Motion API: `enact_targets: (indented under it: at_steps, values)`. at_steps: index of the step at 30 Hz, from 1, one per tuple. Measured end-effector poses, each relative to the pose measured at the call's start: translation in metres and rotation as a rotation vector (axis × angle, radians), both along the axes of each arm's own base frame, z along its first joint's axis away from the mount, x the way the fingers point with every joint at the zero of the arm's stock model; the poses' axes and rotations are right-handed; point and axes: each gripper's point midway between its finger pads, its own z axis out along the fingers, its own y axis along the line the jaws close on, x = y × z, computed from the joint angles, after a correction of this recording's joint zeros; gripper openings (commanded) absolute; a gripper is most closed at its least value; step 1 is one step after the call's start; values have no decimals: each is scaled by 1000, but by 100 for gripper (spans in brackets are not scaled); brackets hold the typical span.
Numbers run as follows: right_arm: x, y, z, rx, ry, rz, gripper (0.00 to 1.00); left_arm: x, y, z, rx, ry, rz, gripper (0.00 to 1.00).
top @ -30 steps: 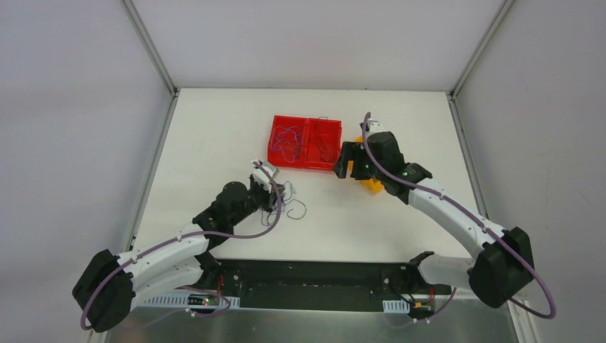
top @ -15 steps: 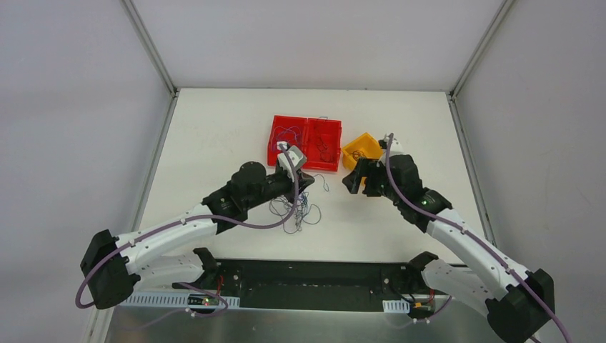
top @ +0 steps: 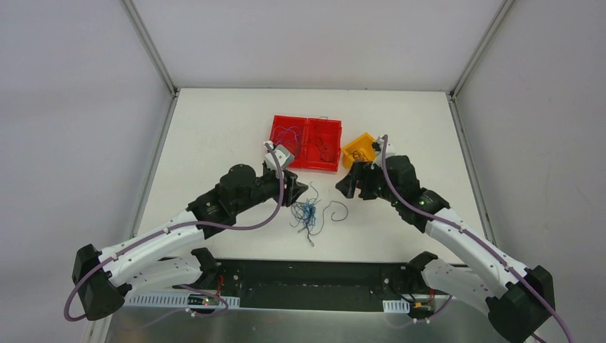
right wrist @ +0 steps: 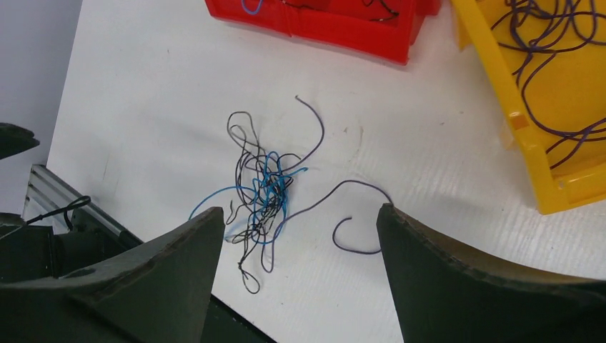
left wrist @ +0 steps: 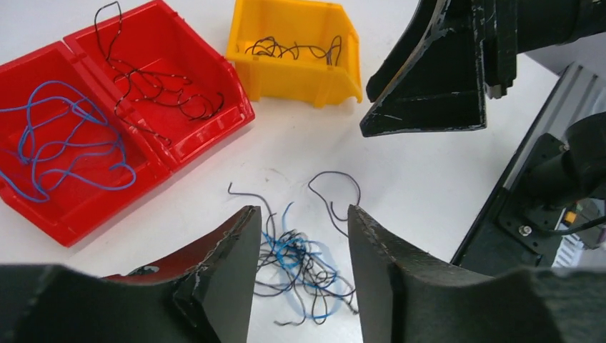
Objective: Untangle the cables
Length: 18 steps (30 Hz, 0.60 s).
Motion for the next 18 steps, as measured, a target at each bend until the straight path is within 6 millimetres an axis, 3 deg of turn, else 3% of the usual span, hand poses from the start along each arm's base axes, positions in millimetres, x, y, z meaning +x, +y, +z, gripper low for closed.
enact_targets:
  at_steps: [6, 7, 9, 10, 15, 18]
  values:
    - [-8, 12, -19, -27, 66, 43, 81, 3, 17, -20, 53, 53, 85, 66]
    - [-10, 13, -25, -42, 91, 42, 80, 5, 22, -25, 62, 71, 118, 71]
    - [-15, 15, -36, -66, 144, 34, 79, 7, 29, -36, 82, 118, 172, 95]
    - [-17, 17, -39, -71, 164, 33, 79, 7, 30, -42, 92, 137, 183, 98]
    - [-42, 34, -54, -103, 228, 40, 75, 1, 29, -80, 138, 304, 227, 99]
    - [-50, 42, -62, -118, 254, 28, 65, -5, 25, -100, 163, 389, 220, 99]
